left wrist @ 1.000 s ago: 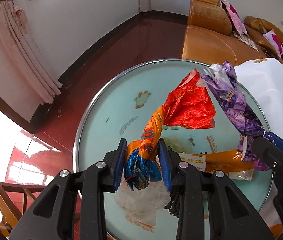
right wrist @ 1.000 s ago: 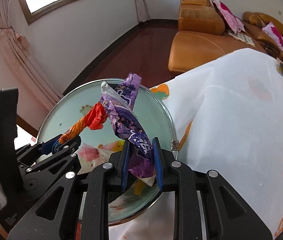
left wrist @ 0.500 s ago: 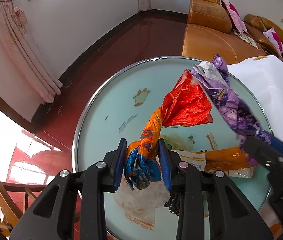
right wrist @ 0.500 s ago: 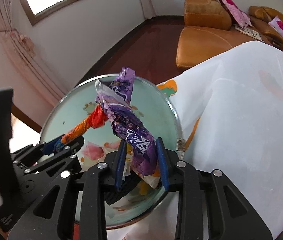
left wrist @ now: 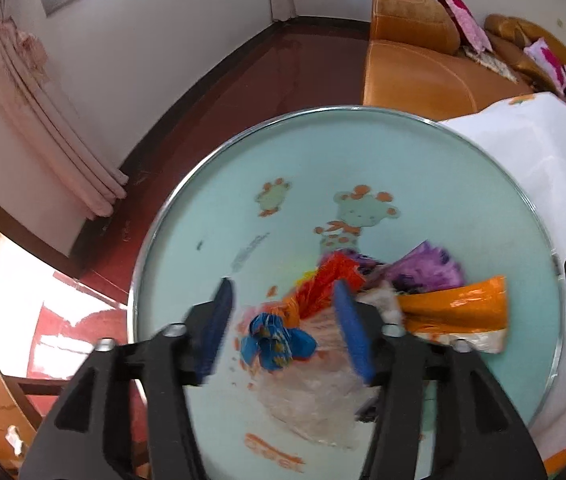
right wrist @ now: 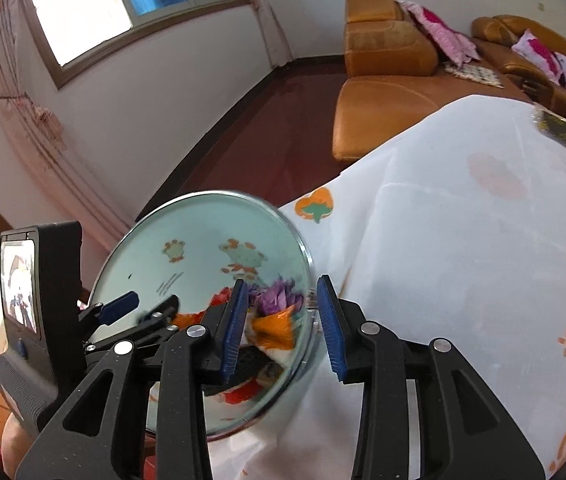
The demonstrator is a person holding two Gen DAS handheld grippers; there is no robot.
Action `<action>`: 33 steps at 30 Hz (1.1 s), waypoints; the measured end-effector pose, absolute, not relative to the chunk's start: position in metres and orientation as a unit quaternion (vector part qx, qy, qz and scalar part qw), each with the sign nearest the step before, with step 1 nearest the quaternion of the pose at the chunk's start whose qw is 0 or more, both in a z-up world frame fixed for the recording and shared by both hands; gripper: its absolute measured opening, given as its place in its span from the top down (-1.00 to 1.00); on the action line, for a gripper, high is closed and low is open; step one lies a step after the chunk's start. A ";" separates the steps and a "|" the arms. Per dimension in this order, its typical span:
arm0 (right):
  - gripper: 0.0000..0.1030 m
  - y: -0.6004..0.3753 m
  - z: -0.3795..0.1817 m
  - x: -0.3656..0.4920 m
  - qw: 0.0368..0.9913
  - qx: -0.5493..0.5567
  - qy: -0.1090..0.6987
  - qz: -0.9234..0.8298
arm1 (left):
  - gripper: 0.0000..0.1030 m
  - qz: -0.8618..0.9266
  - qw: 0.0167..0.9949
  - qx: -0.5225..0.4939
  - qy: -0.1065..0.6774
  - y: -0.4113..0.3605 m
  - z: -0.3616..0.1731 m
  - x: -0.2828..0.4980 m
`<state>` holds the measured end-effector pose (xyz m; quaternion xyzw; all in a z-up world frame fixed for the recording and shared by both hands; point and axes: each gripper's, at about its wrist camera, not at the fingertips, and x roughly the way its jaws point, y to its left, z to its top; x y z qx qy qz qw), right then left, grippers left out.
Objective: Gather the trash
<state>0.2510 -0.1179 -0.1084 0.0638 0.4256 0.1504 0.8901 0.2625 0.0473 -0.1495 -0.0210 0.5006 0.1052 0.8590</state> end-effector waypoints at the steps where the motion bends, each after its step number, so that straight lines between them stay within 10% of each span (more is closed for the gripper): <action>1: 0.26 -0.120 -0.107 0.250 0.891 0.066 0.424 0.148 | -0.33 0.108 0.860 -0.026 0.499 0.049 -0.147 0.261; 11: -0.40 -0.159 -0.102 0.222 0.902 0.129 0.400 0.102 | -0.66 0.121 0.880 -0.033 0.459 0.048 -0.118 0.222; 33: -0.55 -0.157 -0.073 0.103 0.903 0.104 0.398 0.125 | -0.88 0.121 0.907 -0.045 0.401 0.040 -0.076 0.086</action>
